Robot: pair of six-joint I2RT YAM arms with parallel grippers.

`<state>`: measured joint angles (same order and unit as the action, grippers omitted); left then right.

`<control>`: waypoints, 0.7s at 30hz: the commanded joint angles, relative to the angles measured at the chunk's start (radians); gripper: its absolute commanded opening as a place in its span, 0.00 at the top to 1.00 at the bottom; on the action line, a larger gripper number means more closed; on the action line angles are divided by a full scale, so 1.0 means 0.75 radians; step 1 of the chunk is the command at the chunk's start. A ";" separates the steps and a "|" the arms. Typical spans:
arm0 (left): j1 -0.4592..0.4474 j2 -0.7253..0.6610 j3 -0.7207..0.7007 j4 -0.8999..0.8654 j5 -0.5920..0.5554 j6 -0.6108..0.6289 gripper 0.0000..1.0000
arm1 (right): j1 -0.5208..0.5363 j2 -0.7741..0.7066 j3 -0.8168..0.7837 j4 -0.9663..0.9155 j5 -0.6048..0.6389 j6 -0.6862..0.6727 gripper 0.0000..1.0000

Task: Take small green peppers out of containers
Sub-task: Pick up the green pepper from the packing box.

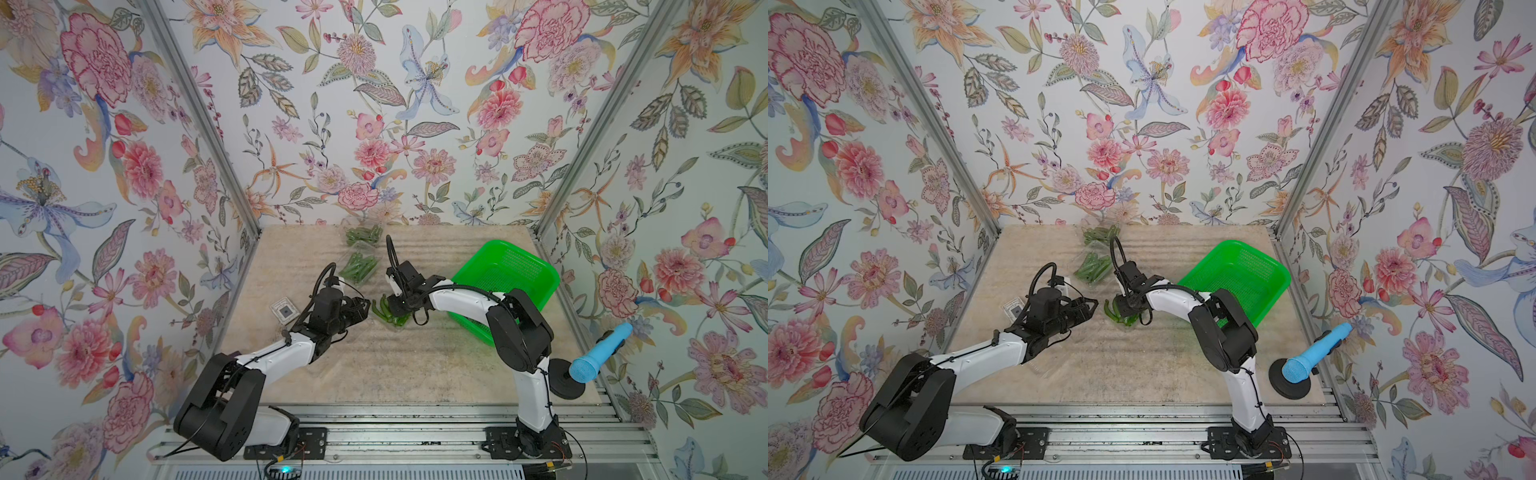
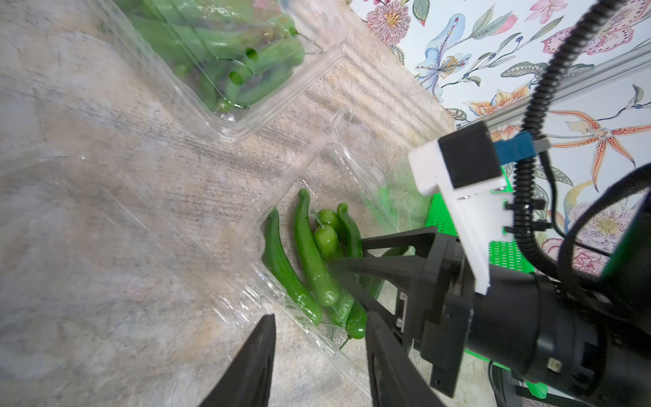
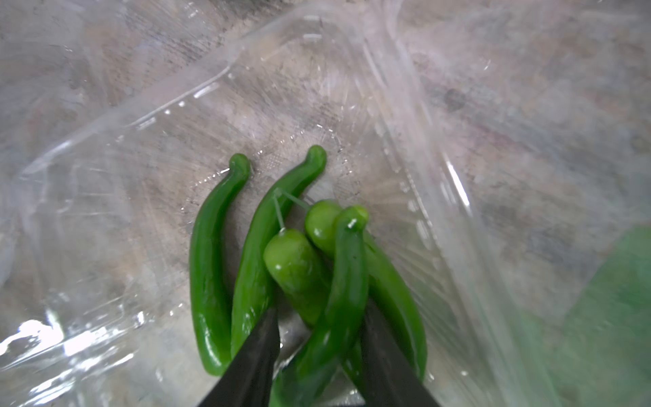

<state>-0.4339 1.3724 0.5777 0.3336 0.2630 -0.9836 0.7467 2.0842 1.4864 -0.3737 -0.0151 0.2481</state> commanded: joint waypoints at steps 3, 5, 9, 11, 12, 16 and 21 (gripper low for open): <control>0.022 -0.030 -0.016 0.015 0.022 0.021 0.55 | 0.014 0.019 0.037 -0.027 0.023 0.015 0.69; 0.023 -0.028 -0.018 0.019 0.021 0.021 0.55 | 0.013 0.012 0.034 -0.030 0.021 0.013 0.76; 0.026 -0.019 -0.017 0.022 0.026 0.023 0.55 | 0.013 -0.032 0.023 -0.038 0.019 0.010 0.80; 0.029 -0.018 -0.017 0.022 0.026 0.025 0.56 | 0.013 -0.067 0.013 -0.048 0.020 0.007 0.81; 0.028 -0.020 -0.018 0.021 0.026 0.025 0.56 | 0.013 -0.083 0.009 -0.053 0.022 0.007 0.82; 0.030 -0.027 -0.017 0.017 0.022 0.025 0.56 | 0.011 -0.161 -0.004 -0.081 0.044 -0.007 0.84; 0.032 -0.024 -0.005 0.008 0.022 0.027 0.56 | 0.003 -0.257 -0.029 -0.092 0.048 -0.018 0.85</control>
<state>-0.4213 1.3685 0.5762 0.3359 0.2810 -0.9833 0.7467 1.9511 1.4837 -0.4137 0.0048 0.2436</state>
